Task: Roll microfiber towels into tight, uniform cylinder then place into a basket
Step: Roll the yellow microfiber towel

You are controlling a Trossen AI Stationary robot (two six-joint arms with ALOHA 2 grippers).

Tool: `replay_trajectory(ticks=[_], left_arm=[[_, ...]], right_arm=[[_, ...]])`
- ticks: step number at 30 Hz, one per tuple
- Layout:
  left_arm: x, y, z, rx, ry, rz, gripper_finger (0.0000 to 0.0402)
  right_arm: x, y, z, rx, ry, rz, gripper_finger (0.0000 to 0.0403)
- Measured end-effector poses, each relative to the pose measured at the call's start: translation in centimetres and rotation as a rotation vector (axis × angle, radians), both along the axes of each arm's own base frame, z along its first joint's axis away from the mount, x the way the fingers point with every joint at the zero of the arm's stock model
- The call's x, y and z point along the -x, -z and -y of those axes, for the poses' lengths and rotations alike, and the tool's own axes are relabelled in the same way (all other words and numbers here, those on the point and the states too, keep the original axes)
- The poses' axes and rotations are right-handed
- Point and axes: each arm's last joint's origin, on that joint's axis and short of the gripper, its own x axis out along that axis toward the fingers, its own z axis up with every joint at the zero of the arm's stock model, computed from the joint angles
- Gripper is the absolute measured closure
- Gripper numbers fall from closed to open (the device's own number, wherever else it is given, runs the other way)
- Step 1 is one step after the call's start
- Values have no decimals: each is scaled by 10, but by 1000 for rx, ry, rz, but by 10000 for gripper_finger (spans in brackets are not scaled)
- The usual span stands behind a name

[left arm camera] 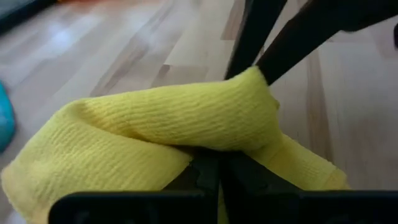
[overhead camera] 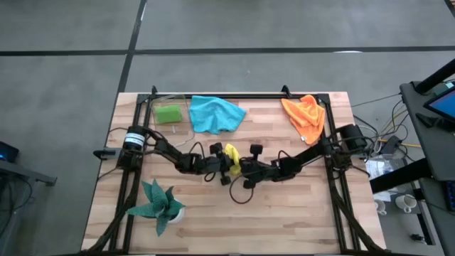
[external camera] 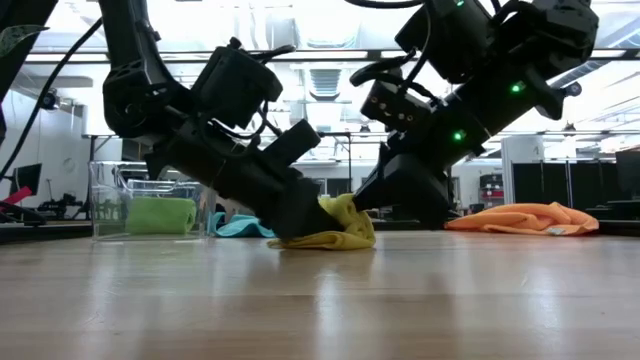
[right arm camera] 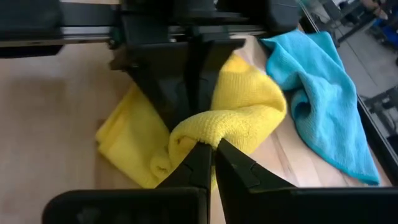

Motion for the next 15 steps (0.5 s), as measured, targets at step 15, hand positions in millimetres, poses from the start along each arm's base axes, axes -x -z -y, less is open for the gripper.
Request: replay_trajectory(ticks=[15], left_arm=[[5, -6, -2, -29, -31, 19, 401]], right_arm=[[3, 0, -16, 52, -94, -30, 395]])
